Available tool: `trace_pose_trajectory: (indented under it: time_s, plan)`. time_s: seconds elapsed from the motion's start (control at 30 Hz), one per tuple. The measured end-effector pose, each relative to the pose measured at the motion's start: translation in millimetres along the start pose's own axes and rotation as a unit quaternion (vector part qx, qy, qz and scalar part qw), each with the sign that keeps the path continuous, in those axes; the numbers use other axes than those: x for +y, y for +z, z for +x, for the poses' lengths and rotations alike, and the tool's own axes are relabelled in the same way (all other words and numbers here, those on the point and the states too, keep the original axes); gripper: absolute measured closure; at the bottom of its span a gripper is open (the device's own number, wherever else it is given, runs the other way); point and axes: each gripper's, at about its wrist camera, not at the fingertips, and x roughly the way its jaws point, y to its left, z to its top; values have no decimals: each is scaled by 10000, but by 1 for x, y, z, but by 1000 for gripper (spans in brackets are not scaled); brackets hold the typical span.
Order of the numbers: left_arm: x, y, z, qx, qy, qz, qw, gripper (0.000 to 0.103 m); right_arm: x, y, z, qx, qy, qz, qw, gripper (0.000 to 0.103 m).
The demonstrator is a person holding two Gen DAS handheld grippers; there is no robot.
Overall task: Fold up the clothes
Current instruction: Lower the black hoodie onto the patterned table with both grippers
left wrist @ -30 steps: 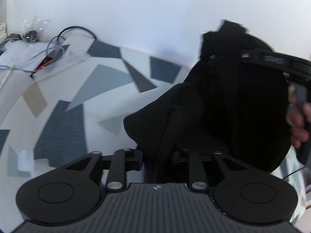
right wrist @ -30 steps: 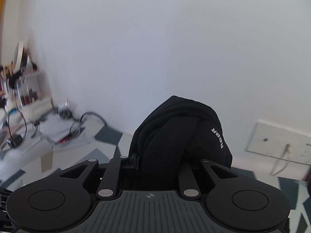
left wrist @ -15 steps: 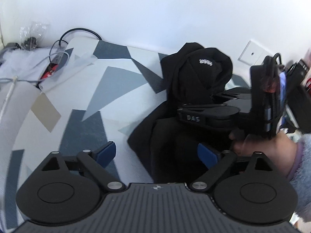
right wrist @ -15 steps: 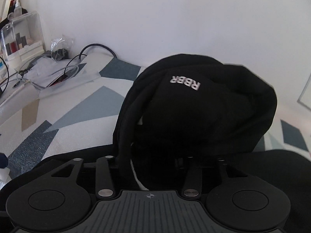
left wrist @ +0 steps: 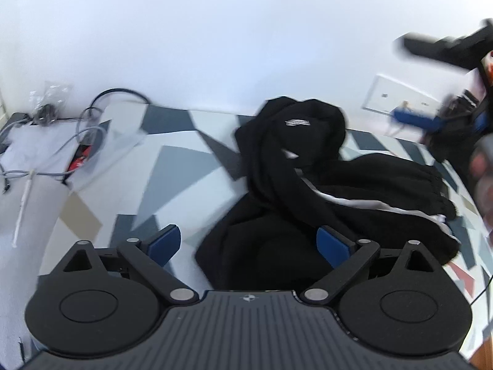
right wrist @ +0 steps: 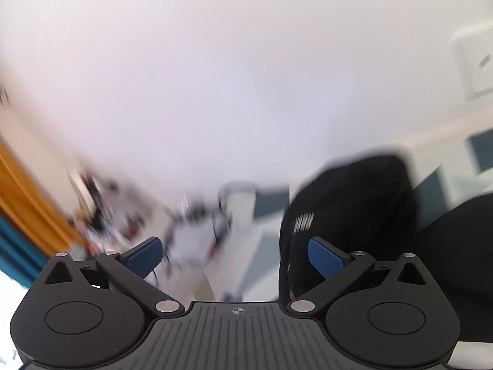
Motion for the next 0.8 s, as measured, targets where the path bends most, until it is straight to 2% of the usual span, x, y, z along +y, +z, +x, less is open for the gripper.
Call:
trace_pose_trajectory:
  time_s: [0.07,0.1,0.2,0.33,0.5,0.57,0.67,0.8]
  plan:
    - [-10,-2,-3,40,-208,29,9998,5,-7,11,-44,-422,-101,-88,9990,1]
    - [-16,-2,-4,49,-331,47,9994,5,-11,13,-66,-619,-295,-193,9975,1]
    - [-38,-6,0,139,-561,203,9981,4,-34,10,-121,-1057,-1278,-447,9851,1]
    - [-64,-14,13,339,-570,361,9971,4,-95,-9,-169,-1127,-2488,144,9619,3]
    - [-82,-34,19,626,-371,371,9967,4,-155,-53,-188,-795,-3680,398,9256,16]
    - [-89,-43,19,784,-124,519,9955,4,-169,-70,-178,-605,-3866,415,9193,24]
    - [-93,-56,16,901,243,641,9936,4,-179,-84,-172,-368,-3788,353,9241,25]
    - [-83,-67,6,977,167,200,9949,4,-184,-85,-155,-307,-3731,305,9268,24]
